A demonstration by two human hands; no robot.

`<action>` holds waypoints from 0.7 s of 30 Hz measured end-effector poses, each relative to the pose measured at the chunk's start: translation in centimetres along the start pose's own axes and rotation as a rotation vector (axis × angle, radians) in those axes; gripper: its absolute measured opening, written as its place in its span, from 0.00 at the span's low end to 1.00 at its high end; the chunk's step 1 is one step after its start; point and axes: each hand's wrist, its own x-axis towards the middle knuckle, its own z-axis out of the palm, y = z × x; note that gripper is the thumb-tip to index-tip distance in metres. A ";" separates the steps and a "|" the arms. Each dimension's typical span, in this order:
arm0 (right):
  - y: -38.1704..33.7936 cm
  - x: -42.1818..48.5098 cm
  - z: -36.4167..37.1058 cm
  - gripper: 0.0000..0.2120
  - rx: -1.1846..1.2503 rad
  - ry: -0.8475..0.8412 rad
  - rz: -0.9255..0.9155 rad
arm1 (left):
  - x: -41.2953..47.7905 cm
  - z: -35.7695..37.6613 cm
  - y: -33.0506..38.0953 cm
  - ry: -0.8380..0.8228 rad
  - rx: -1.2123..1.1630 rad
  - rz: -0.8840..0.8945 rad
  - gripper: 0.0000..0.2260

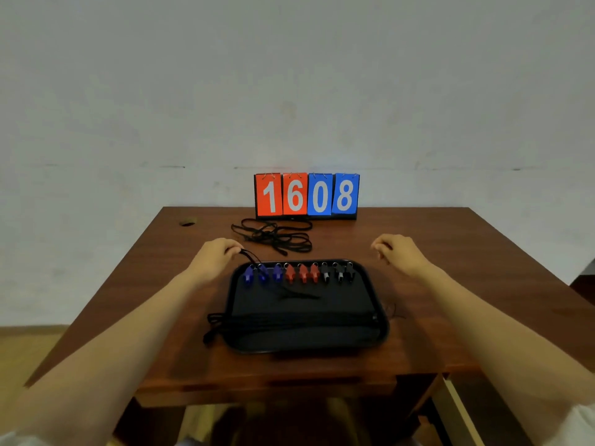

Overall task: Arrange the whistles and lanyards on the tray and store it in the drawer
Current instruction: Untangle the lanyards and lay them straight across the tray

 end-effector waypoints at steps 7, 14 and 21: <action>-1.9 -1.0 4.7 0.09 0.069 -0.154 -0.020 | -1.5 2.0 0.0 -0.042 -0.046 0.015 0.11; -6.0 -0.1 9.4 0.09 -0.015 -0.319 -0.144 | -1.6 2.4 0.4 -0.072 -0.007 0.019 0.12; -6.6 0.9 13.3 0.13 -0.127 -0.394 -0.069 | -1.6 3.5 -0.4 -0.143 -0.020 -0.008 0.12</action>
